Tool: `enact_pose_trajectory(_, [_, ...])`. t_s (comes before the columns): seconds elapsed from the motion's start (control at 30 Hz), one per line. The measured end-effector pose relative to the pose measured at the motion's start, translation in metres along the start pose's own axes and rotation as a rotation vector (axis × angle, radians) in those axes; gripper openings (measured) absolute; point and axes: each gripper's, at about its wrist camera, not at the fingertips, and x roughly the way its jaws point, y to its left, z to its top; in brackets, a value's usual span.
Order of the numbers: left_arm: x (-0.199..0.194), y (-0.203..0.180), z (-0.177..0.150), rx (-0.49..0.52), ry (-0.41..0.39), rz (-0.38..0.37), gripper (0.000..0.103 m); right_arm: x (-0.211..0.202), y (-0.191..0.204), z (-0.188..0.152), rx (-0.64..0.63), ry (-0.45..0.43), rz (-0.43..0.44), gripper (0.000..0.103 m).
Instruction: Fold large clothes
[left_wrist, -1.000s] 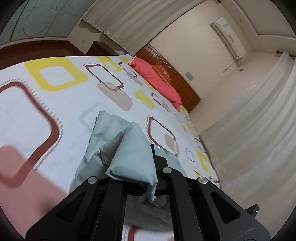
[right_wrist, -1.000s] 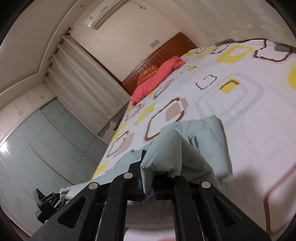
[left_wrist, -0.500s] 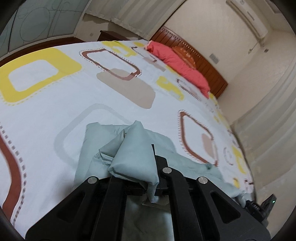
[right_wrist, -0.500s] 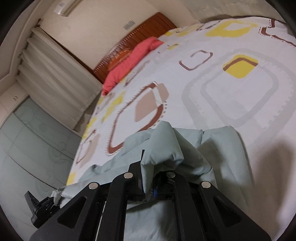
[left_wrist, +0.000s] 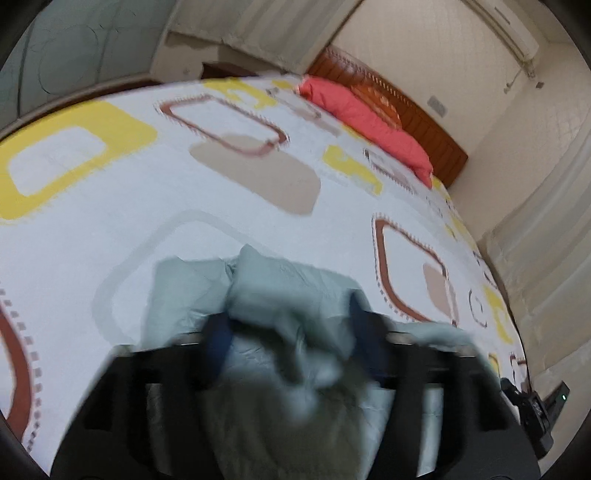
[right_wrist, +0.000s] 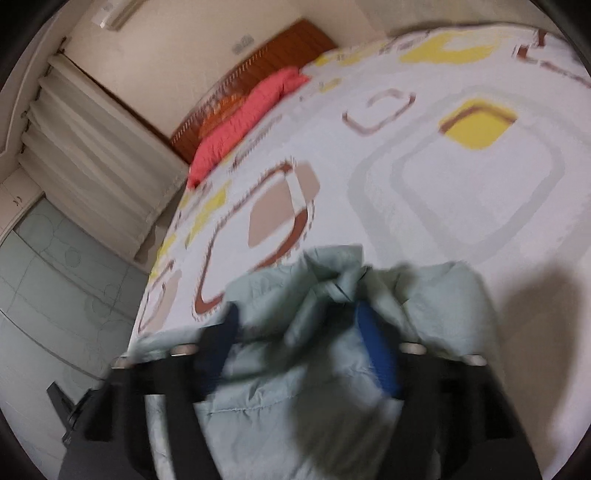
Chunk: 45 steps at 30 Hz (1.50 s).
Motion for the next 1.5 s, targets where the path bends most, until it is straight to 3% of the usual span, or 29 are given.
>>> enact_pose_trajectory(0.23, [-0.035, -0.002, -0.019, 0.043, 0.008, 0.006, 0.066, -0.020, 0.014, -0.015, -0.079, 0.030, -0.031, 0.068])
enact_pose_trajectory(0.37, [-0.024, -0.005, -0.025, 0.094, 0.056, 0.042, 0.066, -0.013, 0.036, -0.022, -0.182, 0.054, -0.064, 0.068])
enact_pose_trajectory(0.57, [0.002, -0.019, -0.001, 0.166, 0.039, 0.095, 0.066, 0.021, 0.074, -0.012, -0.314, 0.087, -0.118, 0.068])
enact_pose_trajectory(0.73, [0.031, -0.012, 0.009, 0.162, 0.064, 0.153, 0.066, 0.054, 0.089, -0.009, -0.404, 0.114, -0.188, 0.068])
enact_pose_trajectory(0.93, [0.063, 0.000, 0.002, 0.166, 0.128, 0.199, 0.066, 0.096, 0.073, -0.020, -0.413, 0.221, -0.262, 0.068])
enact_pose_trajectory(1.1, [0.062, -0.001, 0.002, 0.164, 0.138, 0.188, 0.066, 0.088, 0.071, -0.018, -0.400, 0.212, -0.255, 0.068])
enact_pose_trajectory(1.23, [0.043, 0.005, 0.004, 0.125, 0.090, 0.137, 0.067, 0.063, 0.060, -0.009, -0.373, 0.133, -0.296, 0.068])
enact_pose_trajectory(1.37, [0.061, 0.020, 0.001, 0.064, 0.138, 0.139, 0.067, 0.072, 0.036, -0.007, -0.337, 0.176, -0.316, 0.067])
enact_pose_trajectory(1.5, [0.075, 0.016, -0.003, 0.107, 0.131, 0.166, 0.069, 0.077, 0.035, -0.014, -0.367, 0.161, -0.332, 0.069])
